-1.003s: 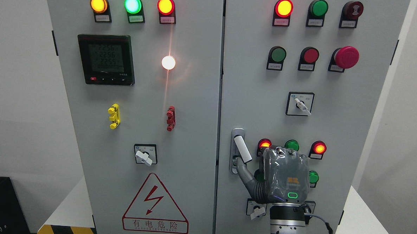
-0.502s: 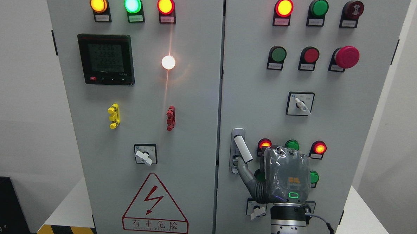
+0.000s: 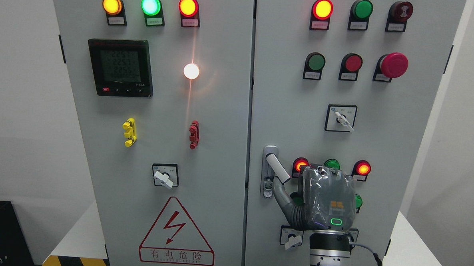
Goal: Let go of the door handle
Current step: 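Rotate the gripped handle with the right hand toward horizontal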
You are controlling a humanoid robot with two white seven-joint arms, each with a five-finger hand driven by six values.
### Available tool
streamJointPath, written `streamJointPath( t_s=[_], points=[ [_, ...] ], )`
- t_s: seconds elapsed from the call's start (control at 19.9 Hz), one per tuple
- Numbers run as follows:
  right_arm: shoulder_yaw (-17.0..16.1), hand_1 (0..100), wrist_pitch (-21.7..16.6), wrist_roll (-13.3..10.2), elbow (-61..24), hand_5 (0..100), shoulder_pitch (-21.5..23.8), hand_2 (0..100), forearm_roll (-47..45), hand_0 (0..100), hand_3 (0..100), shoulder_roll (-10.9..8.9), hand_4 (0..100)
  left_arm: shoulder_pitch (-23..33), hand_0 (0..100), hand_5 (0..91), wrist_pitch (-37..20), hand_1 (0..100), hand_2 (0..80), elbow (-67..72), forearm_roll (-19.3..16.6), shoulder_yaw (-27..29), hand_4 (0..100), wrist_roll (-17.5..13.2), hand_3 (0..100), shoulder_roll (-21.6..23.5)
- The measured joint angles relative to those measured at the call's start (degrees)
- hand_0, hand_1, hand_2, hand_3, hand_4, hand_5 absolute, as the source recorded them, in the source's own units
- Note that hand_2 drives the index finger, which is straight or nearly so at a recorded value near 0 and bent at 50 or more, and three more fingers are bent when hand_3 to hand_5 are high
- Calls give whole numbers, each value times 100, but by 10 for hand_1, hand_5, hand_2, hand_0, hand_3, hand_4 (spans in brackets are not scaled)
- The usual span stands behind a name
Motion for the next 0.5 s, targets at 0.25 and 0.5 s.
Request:
streamJointPath(
  t_s=[0.25,0.5],
  points=[
    [-15,410,-9,-1,-12,1000,2,960,-2,396,1000,-2,995,0,120,0,0,556,0,0,0,0,0,0,0,0],
    [-24,409,-9,-42,-20,1000,13,959,-3,398,1000,-3,996,0,120,0,0,556,0,0,0,0,0,0,0,0]
  ],
)
